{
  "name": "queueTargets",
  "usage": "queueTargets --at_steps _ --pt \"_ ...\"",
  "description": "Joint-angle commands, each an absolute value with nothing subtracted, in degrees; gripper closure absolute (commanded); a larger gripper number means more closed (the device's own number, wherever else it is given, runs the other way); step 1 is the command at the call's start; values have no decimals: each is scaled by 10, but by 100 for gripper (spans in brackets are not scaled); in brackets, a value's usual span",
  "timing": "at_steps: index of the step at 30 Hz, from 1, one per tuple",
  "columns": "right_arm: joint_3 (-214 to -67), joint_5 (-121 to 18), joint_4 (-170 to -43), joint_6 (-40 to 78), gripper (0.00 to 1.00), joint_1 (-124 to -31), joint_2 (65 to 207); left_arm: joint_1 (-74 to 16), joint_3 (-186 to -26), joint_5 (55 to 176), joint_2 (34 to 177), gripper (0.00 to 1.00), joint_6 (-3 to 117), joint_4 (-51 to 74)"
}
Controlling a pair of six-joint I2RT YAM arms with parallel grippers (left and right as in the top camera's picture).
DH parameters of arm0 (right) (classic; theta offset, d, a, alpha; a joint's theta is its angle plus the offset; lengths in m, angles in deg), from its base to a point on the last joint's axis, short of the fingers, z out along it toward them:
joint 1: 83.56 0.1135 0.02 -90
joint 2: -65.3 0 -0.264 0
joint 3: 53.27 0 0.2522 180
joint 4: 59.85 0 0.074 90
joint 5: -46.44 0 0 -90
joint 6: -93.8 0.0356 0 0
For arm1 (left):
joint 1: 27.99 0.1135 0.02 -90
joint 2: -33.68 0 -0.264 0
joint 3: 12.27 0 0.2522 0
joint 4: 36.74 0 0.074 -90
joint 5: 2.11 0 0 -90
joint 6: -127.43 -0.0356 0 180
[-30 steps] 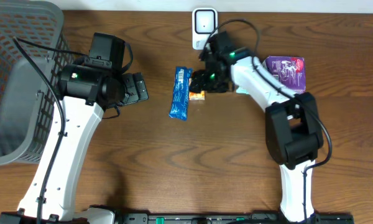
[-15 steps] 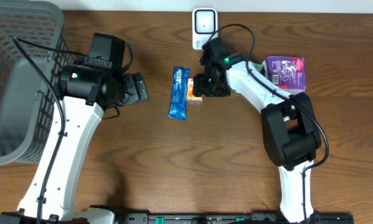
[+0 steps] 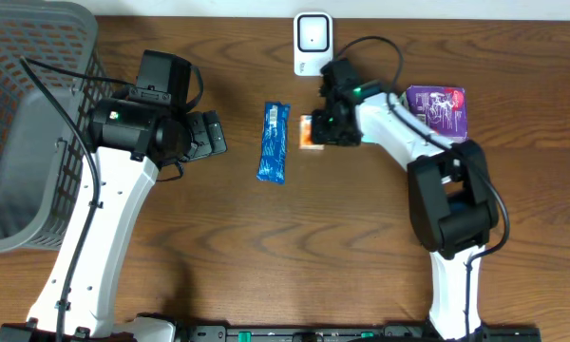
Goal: Scan the item barcode
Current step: 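Grasp the orange tissue box and move it to the right, then reach the right gripper to the blue Oreo bar and grasp it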
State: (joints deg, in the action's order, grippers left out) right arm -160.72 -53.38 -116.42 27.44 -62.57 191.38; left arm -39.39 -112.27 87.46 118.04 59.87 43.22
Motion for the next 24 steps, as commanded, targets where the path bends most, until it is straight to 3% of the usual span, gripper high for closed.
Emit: queueTargets --at_steps 1,4,10,20,24 --pt "-1627 -457 -1198 251 56 -678 1916 -391 -1127 863 1179 2 595 434" --pt "-1652 -438 -1230 238 53 -703 1916 -391 -1127 863 1179 2 595 434" --pt "-1730 -460 -1307 190 37 -725 1916 -391 -1127 863 1179 2 595 434" --pt "-1768 -663 -1311 168 36 -677 1916 -391 -1127 863 1179 2 595 434" --pt "-1753 -674 -1285 181 33 -636 1918 -391 -1127 863 1179 2 595 434"
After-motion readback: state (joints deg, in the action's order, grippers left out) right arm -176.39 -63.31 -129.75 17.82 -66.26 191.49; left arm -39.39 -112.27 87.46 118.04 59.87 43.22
